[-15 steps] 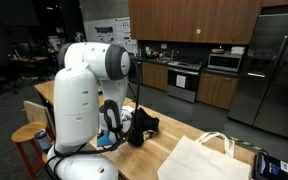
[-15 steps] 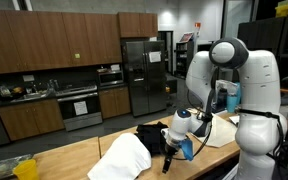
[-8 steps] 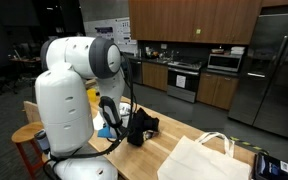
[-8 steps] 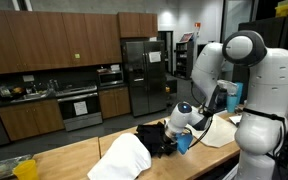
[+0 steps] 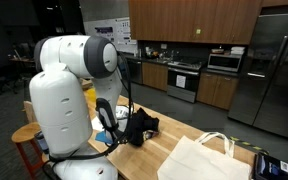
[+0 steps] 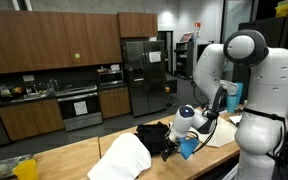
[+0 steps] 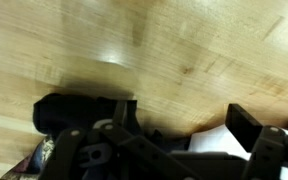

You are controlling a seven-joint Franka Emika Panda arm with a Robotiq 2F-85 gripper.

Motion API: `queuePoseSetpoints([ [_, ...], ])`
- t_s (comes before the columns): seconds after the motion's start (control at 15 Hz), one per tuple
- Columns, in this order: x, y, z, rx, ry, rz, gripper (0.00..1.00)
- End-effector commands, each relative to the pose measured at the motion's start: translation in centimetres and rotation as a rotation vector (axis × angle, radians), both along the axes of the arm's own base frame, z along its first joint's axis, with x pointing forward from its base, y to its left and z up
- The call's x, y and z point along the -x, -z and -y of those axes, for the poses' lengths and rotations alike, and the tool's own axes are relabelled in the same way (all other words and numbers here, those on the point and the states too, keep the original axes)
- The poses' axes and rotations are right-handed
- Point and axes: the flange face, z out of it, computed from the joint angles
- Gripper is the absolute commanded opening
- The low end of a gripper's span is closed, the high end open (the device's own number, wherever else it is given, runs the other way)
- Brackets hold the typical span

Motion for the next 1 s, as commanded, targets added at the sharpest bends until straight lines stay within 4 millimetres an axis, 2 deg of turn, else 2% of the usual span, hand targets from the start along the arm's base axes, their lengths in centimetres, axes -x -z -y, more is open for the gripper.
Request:
queuePoseSetpoints([
  [0.0, 1.1, 1.5, -0.7, 0.035, -0.158, -0.042, 1.0],
  [0.47, 4.0, 3.6, -2.4, 0.036, -0.53, -0.123, 1.0],
  [0.93, 6.4, 5.3, -2.1, 0.035, -0.911, -0.156, 1.0],
])
